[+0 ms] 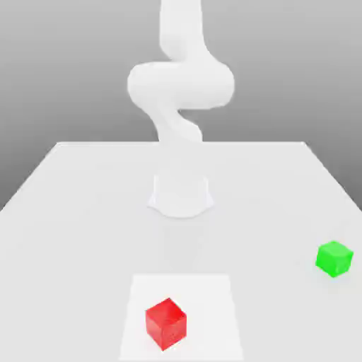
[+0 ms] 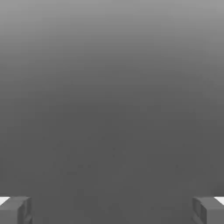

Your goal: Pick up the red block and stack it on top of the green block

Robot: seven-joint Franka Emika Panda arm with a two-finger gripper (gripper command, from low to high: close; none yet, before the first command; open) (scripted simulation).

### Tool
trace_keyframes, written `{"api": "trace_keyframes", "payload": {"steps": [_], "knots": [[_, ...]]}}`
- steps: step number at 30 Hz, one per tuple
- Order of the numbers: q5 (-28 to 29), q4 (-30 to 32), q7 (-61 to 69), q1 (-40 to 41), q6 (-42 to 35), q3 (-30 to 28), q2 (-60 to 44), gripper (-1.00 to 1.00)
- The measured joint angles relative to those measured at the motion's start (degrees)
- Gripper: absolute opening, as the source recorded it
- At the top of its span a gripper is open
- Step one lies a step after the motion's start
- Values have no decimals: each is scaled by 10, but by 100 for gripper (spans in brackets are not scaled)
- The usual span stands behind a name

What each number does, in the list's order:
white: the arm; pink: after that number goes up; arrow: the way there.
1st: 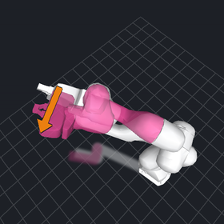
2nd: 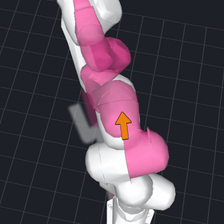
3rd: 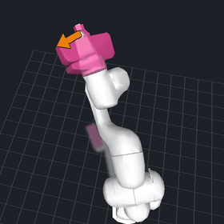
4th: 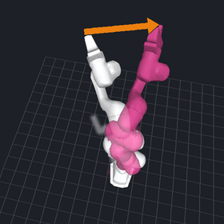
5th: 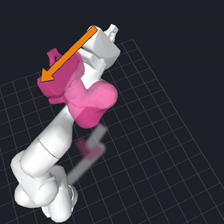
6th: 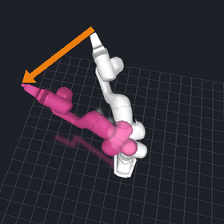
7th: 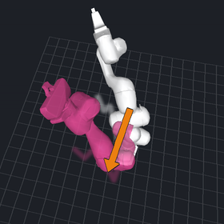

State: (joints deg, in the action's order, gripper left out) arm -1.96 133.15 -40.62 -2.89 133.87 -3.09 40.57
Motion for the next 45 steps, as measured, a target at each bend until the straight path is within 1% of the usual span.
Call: {"api": "trace_keyframes", "payload": {"steps": [7, 13, 16, 19, 21, 24, 25, 30, 31, 38, 43, 45], "knots": [[-60, 39, 151, -70, 58, -73, -152, 0], [-103, 71, 273, -105, 107, -108, -279, 0], [-115, 87, 326, -111, 132, -113, -340, 0], [-111, 104, 369, -112, 160, -115, -398, 0], [-96, 116, 388, -112, 179, -118, -434, 0], [-57, 133, 404, -111, 210, -127, -483, 0], [-56, 134, 410, -109, 222, -126, -499, 0], [-100, 123, 450, -81, 289, -89, -584, 0], [-111, 121, 458, -72, 302, -78, -600, -100], [-112, 120, 458, -70, 304, -75, -604, -100], [-59, 133, 419, -93, 245, -109, -529, -100], [-40, 139, 412, -102, 221, -109, -500, -100]]}}
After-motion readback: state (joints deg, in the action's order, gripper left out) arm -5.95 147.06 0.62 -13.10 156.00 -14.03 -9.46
